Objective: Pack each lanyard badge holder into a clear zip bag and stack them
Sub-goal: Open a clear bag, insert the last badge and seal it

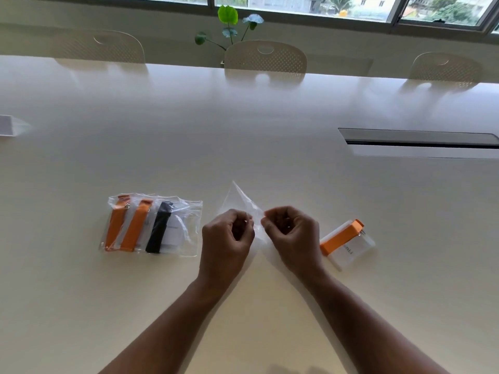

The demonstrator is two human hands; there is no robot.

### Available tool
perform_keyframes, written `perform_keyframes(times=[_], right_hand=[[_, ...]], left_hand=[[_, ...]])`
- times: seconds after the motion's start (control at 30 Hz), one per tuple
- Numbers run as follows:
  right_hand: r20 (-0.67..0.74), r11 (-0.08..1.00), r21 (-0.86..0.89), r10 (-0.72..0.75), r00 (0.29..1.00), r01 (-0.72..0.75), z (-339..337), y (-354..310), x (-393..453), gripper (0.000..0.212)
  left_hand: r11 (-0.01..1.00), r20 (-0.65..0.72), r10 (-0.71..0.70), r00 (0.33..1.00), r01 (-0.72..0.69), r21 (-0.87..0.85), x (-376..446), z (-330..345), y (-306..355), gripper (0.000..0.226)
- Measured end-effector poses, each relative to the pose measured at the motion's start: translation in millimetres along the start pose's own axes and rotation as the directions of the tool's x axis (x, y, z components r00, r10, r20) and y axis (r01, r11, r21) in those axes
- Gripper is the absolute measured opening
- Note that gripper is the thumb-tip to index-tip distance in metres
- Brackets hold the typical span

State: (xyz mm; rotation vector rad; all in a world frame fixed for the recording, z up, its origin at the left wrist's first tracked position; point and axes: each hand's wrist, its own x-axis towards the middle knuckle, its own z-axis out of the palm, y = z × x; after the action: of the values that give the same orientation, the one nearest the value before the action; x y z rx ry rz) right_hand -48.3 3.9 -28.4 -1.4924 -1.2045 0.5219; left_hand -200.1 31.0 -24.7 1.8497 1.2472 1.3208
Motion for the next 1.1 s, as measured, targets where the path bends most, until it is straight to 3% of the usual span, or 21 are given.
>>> perform_keyframes(times=[0.13, 0.23, 0.43, 0.53, 0.7, 0.87, 1.0, 1.1], right_hand=[[-0.159, 0.994, -0.111, -0.015, 0.987, -0.003, 0, 4, 4, 0.011], [-0.204, 0.979, -0.201, -0.062, 0.977, 0.02, 0, 5, 6, 0.011], [0.011, 0.847, -0.352, -0.423, 0.906, 0.399, 6, 0, -1, 0.021], [0.086, 0.754, -0.438, -0.506, 0.858, 0.489, 7, -1, -2, 0.023], [0.128, 0.774, -0.474, -0.411, 0.903, 0.42, 5, 1, 0, 0.038], [0.221, 0.749, -0.498, -0.378, 0.899, 0.437, 5, 5, 3, 0.07], [0.179, 0.84, -0.404, -0.315, 0.932, 0.361, 2, 10, 6, 0.081], [0.185, 0.899, -0.278, -0.297, 0.937, 0.34, -2, 13, 7, 0.076]], left_hand=[[0.997, -0.067, 0.014, 0.998, -0.009, 0.074, 1, -6, 1, 0.024], [0.989, -0.074, 0.05, 0.996, -0.039, 0.143, 2, -11, 1, 0.021], [0.976, -0.038, 0.113, 0.993, -0.104, 0.19, 1, -10, 3, 0.009], [0.976, -0.066, 0.125, 0.99, -0.111, 0.187, 1, -9, 2, 0.007], [0.975, -0.015, 0.195, 0.981, -0.193, 0.11, -2, -6, 3, 0.007], [0.968, 0.036, 0.23, 0.973, -0.232, 0.092, -2, -5, -1, 0.018], [0.958, -0.165, 0.196, 0.967, -0.154, 0.241, 5, -10, -8, 0.032], [0.99, -0.305, 0.0, 0.952, 0.044, 0.138, 10, -15, -12, 0.036]])
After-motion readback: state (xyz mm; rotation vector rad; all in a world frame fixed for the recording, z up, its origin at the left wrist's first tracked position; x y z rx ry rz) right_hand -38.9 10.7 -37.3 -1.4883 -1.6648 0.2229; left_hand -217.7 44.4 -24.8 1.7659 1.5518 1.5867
